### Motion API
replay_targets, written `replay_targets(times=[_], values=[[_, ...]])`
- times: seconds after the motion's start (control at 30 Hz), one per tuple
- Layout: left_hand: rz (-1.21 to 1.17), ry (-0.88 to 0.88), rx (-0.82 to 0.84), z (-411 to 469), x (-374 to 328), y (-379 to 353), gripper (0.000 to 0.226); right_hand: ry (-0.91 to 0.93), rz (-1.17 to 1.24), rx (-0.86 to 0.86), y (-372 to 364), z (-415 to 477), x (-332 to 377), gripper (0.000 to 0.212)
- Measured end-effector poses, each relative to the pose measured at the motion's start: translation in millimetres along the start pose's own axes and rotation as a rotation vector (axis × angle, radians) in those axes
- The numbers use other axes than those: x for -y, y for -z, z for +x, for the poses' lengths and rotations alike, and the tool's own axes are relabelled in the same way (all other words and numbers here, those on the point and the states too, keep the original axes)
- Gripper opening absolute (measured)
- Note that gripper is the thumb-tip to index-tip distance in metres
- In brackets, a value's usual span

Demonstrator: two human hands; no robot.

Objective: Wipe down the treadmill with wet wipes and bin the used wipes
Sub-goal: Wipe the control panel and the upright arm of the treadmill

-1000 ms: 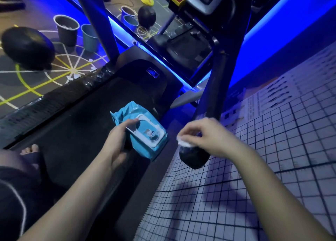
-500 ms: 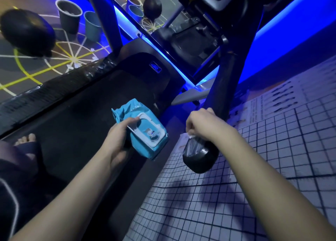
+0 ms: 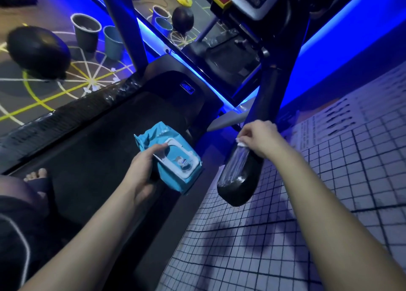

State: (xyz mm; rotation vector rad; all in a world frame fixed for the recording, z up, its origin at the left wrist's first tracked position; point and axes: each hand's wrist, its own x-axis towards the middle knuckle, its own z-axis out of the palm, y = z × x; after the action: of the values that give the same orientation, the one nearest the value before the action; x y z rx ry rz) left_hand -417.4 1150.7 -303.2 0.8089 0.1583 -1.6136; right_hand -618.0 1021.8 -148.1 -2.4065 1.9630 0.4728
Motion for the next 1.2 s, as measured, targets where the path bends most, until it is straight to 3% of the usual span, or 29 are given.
replay_targets(times=[0.17, 0.27, 0.37, 0.43, 0.53, 0.63, 0.7, 0.83, 0.93, 1.07, 1.2], values=[[-0.042, 0.002, -0.001, -5, 4, -1, 0.042, 0.230, -0.093, 0.243, -22, -38, 34, 0.009], [-0.140, -0.044, -0.006, -5, -3, 4, 0.035, 0.300, -0.037, 0.189, -36, -50, 47, 0.009], [-0.309, -0.102, -0.059, -2, -21, 18, 0.057, 0.296, 0.356, -0.046, -41, -51, 68, 0.008], [-0.366, -0.095, -0.093, -11, -38, 26, 0.050, 0.285, 0.693, -0.144, -48, -48, 93, 0.007], [-0.362, -0.121, -0.088, -35, -61, 35, 0.038, 0.190, 1.243, -0.126, -72, -31, 140, 0.005], [-0.317, -0.224, -0.184, -49, -87, 69, 0.033, -0.039, 1.586, -0.015, -120, -7, 193, 0.004], [-0.299, -0.316, -0.283, -48, -104, 102, 0.037, -0.190, 1.623, 0.086, -161, 0, 230, 0.005], [-0.365, -0.364, -0.400, -33, -140, 158, 0.083, -0.554, 1.642, 0.375, -233, 4, 292, 0.012], [-0.360, -0.363, -0.431, -25, -162, 174, 0.085, -0.714, 1.665, 0.574, -255, 11, 327, 0.005], [-0.410, -0.379, -0.425, -6, -190, 191, 0.085, -0.731, 1.675, 0.611, -236, 74, 369, 0.017], [-0.400, -0.411, -0.447, 14, -213, 194, 0.082, -0.350, 1.834, 0.459, -143, 169, 408, 0.007]])
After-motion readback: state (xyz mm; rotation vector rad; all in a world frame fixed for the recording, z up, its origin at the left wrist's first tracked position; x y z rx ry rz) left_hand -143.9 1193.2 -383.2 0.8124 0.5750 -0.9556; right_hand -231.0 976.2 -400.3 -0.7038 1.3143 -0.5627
